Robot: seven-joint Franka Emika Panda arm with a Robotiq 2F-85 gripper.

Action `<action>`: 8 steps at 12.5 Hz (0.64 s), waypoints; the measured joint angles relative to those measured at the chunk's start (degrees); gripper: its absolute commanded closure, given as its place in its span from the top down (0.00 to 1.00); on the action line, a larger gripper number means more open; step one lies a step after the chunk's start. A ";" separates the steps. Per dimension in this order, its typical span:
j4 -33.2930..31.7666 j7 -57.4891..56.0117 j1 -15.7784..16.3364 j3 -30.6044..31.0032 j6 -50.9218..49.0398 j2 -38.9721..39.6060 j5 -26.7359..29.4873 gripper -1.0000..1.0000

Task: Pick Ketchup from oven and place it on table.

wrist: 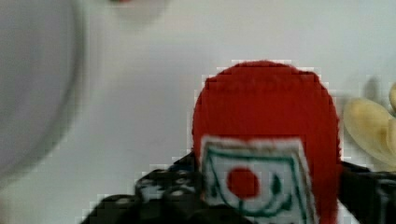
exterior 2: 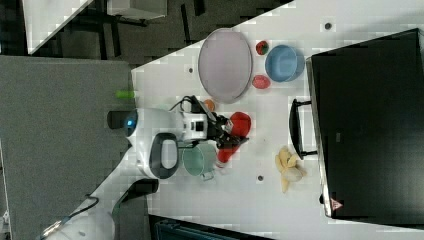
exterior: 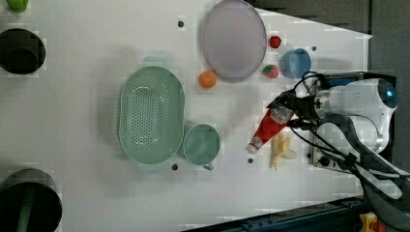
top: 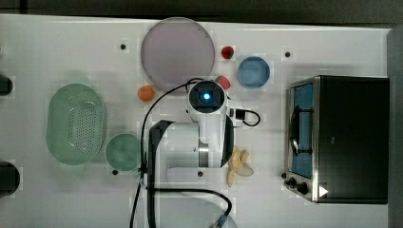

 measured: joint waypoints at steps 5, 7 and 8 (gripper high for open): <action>-1.34 0.36 -0.78 -1.04 1.31 2.29 -0.79 1.00; -1.45 1.29 -1.08 -0.60 1.51 0.34 -1.03 1.00; -1.23 1.69 -0.85 -0.43 -0.36 -1.97 -0.16 1.00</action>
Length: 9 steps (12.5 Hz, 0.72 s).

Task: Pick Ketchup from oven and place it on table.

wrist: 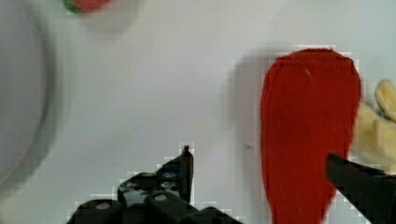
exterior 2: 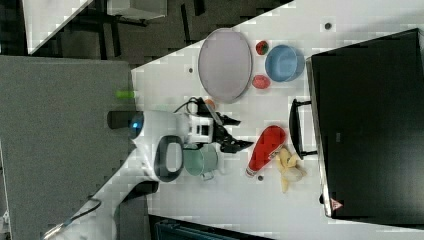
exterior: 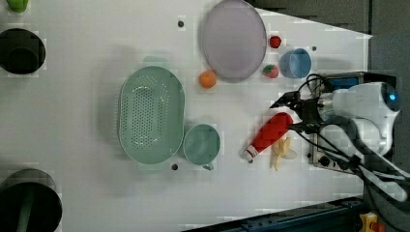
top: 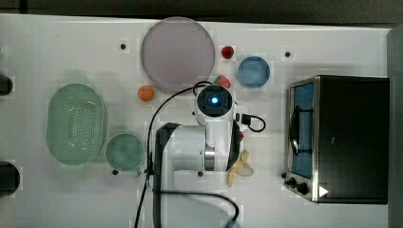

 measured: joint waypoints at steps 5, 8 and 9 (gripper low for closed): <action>14.66 1.31 -0.19 1.39 -18.46 -16.41 0.07 1.00; 28.31 1.31 -0.31 1.50 -29.25 -21.67 -1.41 1.00; 31.50 1.50 -0.76 1.55 -34.46 -22.83 -0.77 1.00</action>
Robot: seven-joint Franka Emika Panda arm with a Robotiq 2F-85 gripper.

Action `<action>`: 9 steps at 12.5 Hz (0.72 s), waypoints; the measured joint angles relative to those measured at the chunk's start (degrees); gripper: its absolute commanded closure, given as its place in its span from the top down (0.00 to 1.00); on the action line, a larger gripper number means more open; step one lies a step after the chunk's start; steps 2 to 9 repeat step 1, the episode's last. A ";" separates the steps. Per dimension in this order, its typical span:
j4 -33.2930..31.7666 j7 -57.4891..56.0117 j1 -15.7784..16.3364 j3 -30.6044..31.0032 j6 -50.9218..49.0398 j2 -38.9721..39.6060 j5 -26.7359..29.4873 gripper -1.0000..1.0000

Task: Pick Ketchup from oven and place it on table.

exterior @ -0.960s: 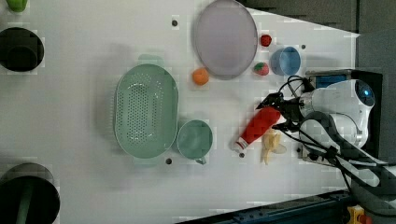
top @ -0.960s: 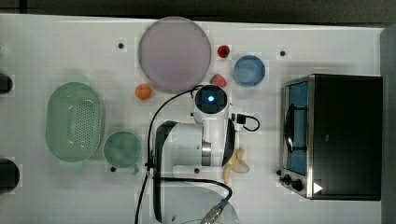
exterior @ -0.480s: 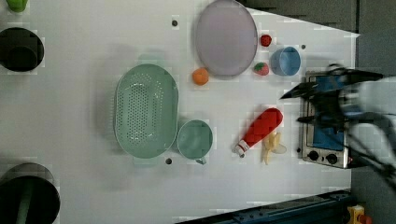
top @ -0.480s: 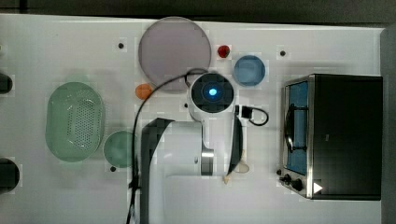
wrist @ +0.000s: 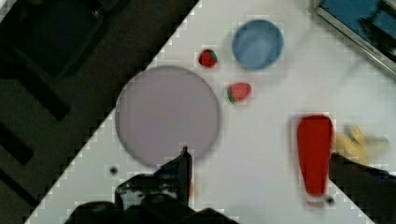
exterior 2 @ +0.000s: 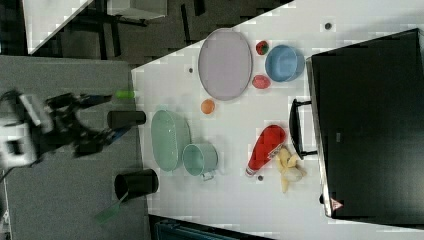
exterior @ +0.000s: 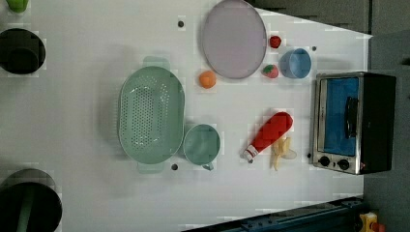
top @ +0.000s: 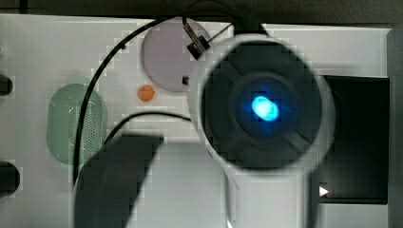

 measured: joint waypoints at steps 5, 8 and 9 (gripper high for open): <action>2.13 0.17 -0.09 -0.34 -4.96 -0.86 0.32 1.00; 2.13 0.17 -0.09 -0.34 -4.96 -0.86 0.32 1.00; 2.13 0.17 -0.09 -0.34 -4.96 -0.86 0.32 1.00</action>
